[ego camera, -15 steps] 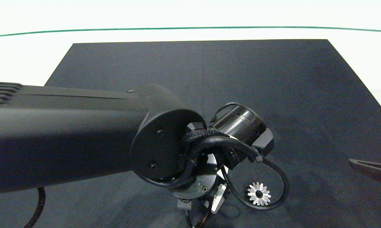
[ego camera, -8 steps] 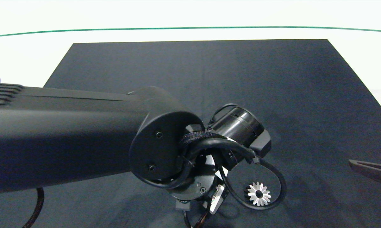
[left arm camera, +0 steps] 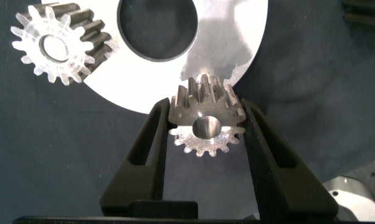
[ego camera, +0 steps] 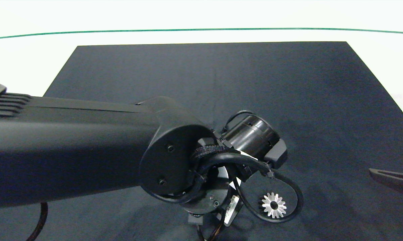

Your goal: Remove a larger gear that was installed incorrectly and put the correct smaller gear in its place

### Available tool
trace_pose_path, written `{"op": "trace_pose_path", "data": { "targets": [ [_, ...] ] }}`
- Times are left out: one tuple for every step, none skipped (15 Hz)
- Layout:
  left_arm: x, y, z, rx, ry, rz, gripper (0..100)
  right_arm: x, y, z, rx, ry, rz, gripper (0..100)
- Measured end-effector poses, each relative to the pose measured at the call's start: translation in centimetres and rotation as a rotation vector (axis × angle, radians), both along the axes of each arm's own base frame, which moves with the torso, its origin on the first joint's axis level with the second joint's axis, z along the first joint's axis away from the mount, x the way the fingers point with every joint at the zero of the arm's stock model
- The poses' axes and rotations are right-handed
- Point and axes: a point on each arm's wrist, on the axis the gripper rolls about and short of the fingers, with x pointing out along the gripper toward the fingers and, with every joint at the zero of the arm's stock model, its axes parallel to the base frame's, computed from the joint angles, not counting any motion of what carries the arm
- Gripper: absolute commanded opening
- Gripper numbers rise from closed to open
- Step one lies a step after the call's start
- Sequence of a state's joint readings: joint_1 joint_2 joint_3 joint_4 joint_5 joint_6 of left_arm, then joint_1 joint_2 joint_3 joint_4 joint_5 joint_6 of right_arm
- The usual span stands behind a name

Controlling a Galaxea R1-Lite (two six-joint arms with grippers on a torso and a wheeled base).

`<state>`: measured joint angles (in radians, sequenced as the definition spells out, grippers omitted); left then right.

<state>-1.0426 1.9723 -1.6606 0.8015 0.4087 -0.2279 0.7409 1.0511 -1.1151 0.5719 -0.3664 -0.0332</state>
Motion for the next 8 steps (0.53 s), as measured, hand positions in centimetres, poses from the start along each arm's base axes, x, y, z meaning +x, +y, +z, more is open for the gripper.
{"op": "trace_pose_path", "data": {
  "targets": [
    [0.01, 0.00, -0.09, -0.002, -0.001, 0.001, 19, 0.00, 0.00, 0.00, 0.000, 0.000, 0.000, 100],
    [0.04, -0.05, -0.21, -0.008, -0.005, 0.000, 19, -0.01, -0.01, 0.00, 0.000, 0.000, -0.001, 100],
    [0.05, -0.07, -0.28, -0.014, -0.009, 0.000, 19, -0.02, -0.03, 0.01, 0.001, 0.000, -0.001, 100],
    [0.05, -0.06, -0.32, -0.016, -0.010, 0.000, 19, -0.03, -0.03, 0.02, 0.001, -0.001, 0.000, 100],
    [0.05, -0.08, -0.35, -0.017, -0.011, -0.001, 19, -0.04, -0.04, 0.02, 0.001, -0.001, 0.000, 100],
    [0.06, -0.10, -0.38, -0.018, -0.011, -0.001, 19, -0.04, -0.04, 0.02, 0.002, -0.001, 0.000, 100],
    [0.07, -0.10, -0.40, -0.019, -0.012, 0.000, 19, -0.04, -0.04, 0.02, 0.001, -0.001, 0.000, 100],
    [0.07, -0.10, -0.40, -0.020, -0.012, 0.000, 19, -0.04, -0.04, 0.02, 0.001, -0.001, 0.000, 100]
  ]
}}
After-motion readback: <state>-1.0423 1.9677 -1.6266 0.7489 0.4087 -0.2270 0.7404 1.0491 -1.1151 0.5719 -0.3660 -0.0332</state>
